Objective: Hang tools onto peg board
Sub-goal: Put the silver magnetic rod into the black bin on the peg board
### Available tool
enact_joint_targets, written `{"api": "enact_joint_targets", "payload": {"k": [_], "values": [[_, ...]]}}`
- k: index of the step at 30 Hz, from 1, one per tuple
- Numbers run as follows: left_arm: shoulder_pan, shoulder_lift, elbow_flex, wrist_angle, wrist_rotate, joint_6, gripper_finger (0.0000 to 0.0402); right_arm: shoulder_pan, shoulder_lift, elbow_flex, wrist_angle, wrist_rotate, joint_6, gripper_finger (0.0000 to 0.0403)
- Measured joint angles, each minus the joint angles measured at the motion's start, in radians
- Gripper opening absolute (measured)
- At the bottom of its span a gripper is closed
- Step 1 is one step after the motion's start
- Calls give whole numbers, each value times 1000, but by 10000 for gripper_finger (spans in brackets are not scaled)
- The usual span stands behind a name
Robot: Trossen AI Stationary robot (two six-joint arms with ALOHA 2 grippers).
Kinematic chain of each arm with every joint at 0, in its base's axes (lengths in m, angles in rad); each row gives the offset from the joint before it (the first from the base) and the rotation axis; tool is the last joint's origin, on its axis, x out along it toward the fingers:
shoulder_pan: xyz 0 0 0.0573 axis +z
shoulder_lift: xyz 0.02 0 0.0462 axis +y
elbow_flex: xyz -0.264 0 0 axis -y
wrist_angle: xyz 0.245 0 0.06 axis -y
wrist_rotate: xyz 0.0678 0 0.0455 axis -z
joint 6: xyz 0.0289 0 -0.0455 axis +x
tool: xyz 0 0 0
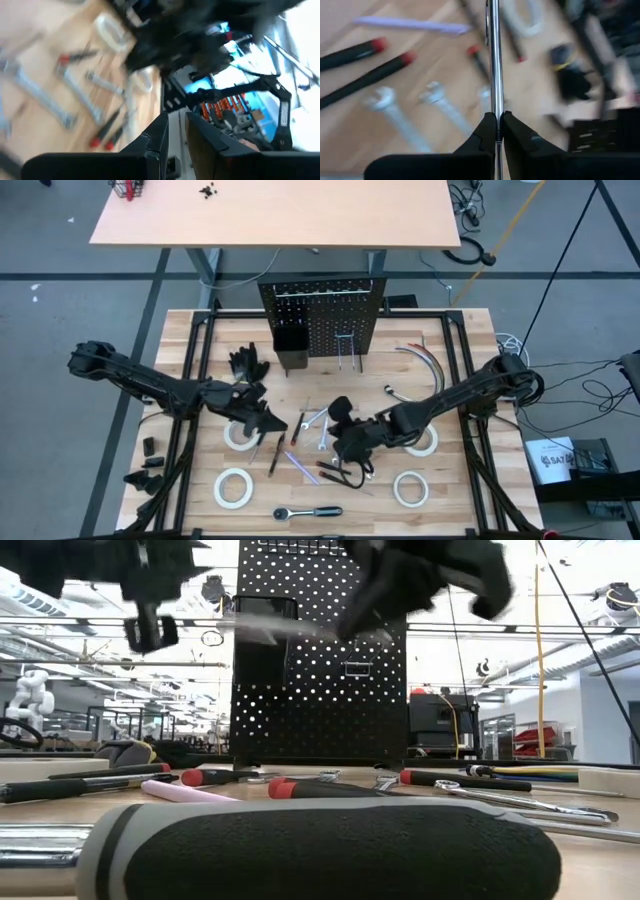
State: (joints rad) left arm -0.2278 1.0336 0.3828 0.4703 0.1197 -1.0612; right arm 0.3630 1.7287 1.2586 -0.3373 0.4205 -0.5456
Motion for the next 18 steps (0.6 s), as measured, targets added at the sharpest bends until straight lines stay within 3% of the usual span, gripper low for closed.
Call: {"api": "enact_joint_targets", "payload": {"k": [3,10,18], "values": [[3,45,0,28,22,-81,66,-7,0,48,43,25,-89,8],[4,142,0,246,37,-112,66,-29,8,100,79,17,-211,7],[4,228,44,237,38,-161,66,-41,9,100,75,14,-272,7]]}}
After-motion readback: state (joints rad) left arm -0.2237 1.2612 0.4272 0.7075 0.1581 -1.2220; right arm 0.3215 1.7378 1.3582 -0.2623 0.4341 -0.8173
